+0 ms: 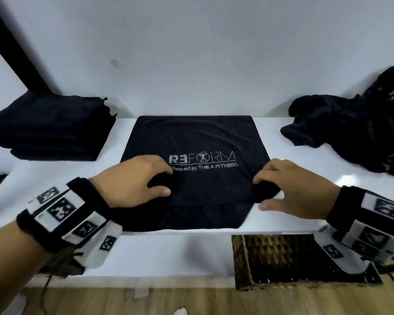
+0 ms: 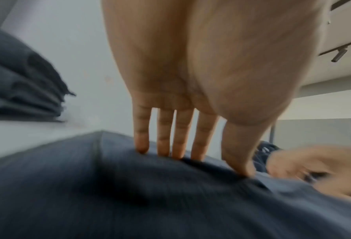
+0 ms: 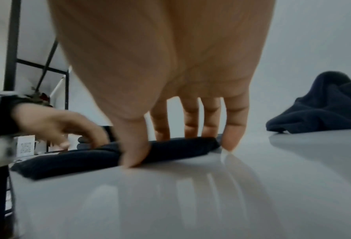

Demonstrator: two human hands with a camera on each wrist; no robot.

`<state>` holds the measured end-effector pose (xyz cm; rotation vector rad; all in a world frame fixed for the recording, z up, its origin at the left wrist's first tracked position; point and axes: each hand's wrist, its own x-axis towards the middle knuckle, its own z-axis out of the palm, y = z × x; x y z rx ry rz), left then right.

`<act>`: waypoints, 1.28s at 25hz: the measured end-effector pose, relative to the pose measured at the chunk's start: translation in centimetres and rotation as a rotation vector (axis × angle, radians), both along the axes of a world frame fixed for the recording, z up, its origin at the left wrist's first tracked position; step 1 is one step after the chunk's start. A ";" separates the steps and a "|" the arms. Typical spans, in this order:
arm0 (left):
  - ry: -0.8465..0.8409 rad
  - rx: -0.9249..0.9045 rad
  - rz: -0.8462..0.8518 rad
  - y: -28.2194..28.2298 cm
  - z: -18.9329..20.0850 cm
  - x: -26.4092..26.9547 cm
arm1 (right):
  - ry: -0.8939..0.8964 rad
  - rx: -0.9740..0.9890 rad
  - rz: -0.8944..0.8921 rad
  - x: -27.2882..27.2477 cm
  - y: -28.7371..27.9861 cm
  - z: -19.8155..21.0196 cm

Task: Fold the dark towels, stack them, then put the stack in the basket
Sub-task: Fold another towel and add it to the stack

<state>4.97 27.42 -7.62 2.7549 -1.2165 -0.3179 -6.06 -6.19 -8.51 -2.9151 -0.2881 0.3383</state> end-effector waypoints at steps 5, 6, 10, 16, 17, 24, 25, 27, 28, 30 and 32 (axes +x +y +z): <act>-0.010 -0.007 0.015 1.9 -1.4 -3.6 | -0.084 0.024 -0.049 1.0 0.4 1.1; -0.017 -0.019 0.016 2.0 -1.6 -3.6 | -0.104 0.114 -0.073 1.1 0.6 1.4; -0.109 -0.136 0.030 2.6 -1.9 -4.2 | -0.104 0.170 -0.013 1.5 2.1 1.5; -0.019 -0.204 0.128 6.0 -1.7 -6.0 | -0.156 0.199 0.191 -0.3 3.1 2.0; -0.005 -0.198 0.116 6.4 -2.0 -6.1 | -0.130 0.220 0.232 -1.1 3.8 2.0; -0.030 -0.006 0.045 4.7 -2.1 -7.1 | -0.068 -0.196 0.179 -4.5 8.1 -0.2; -0.066 0.074 0.035 4.1 -2.3 -7.1 | -0.025 -0.223 0.184 -4.0 8.2 0.1; -0.124 0.177 0.057 2.6 -2.6 -6.6 | 0.140 -0.178 0.141 -1.9 7.5 1.2; -0.118 0.200 0.085 1.8 -2.7 -6.1 | 0.176 -0.168 0.090 -0.3 6.7 1.8; -0.104 0.259 0.176 -0.2 -3.0 -5.1 | 0.115 -0.213 -0.053 3.3 4.5 2.1; -0.095 0.272 0.254 -2.4 -3.2 -4.0 | 0.042 -0.226 -0.173 5.7 2.5 2.0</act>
